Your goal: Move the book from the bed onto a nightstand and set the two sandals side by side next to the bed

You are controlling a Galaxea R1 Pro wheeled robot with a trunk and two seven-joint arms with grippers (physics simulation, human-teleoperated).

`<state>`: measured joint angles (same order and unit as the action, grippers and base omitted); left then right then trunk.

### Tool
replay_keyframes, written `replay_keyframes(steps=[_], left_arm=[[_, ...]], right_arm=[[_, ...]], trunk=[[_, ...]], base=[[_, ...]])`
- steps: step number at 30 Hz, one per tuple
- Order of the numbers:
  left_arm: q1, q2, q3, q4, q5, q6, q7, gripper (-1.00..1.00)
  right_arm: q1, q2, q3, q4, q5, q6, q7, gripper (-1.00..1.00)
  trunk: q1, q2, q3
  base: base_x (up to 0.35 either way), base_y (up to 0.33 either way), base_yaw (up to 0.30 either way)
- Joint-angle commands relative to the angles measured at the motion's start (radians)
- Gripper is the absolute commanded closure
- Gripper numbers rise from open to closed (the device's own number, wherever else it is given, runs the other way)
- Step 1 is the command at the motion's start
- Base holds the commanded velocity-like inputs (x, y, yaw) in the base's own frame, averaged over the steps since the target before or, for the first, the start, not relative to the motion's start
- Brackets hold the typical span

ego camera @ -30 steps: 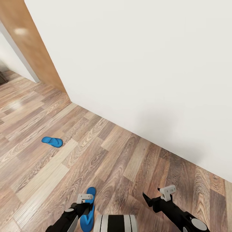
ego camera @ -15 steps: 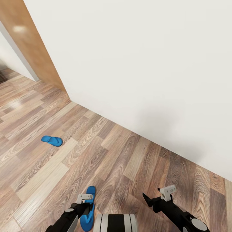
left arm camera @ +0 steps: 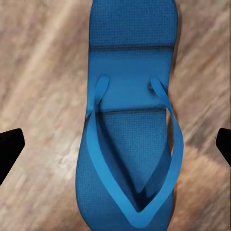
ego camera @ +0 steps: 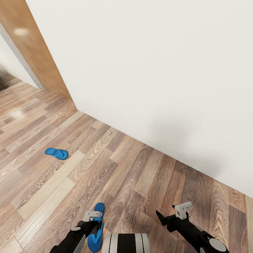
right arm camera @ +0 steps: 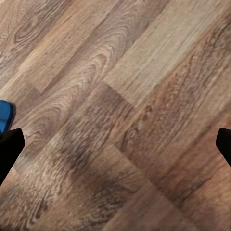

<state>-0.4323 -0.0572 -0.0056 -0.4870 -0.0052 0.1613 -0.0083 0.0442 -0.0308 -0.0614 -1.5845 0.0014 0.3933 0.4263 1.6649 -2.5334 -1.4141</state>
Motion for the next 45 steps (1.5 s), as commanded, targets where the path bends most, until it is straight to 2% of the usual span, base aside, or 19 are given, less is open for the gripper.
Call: replay_keyframes(steps=[1,14,23,37,45], left_arm=[[0.000,0.000,-0.001,-0.002,-0.001,0.006,-0.001,-1.00],[0.000,-0.008,-0.001,-0.019,0.000,0.006,-0.001,-1.00],[0.000,-0.011,-0.001,-0.023,0.000,0.006,-0.001,-1.00],[0.000,-0.012,-0.001,-0.025,0.000,-0.001,-0.001,-1.00],[0.000,-0.012,-0.001,-0.025,0.000,-0.002,-0.001,-1.00]], right_arm=[[0.000,0.000,-0.001,-0.002,0.000,0.006,0.005,-1.00],[0.000,0.000,-0.002,-0.002,0.000,0.006,0.005,-1.00],[0.000,0.001,-0.002,-0.002,0.000,0.006,0.005,-1.00],[0.000,0.001,-0.002,-0.002,0.000,0.006,0.005,-1.00],[0.000,0.001,-0.002,-0.002,0.000,0.006,0.005,-1.00]], trunk=[[0.000,0.000,-0.001],[0.000,0.000,-0.001],[0.004,-0.002,-0.035],[0.004,-0.002,-0.035],[0.007,-0.004,-0.062]], base=[[0.000,0.000,0.000],[0.000,0.000,0.000],[0.000,0.000,0.000],[0.000,0.000,0.000],[0.000,0.000,0.000]])
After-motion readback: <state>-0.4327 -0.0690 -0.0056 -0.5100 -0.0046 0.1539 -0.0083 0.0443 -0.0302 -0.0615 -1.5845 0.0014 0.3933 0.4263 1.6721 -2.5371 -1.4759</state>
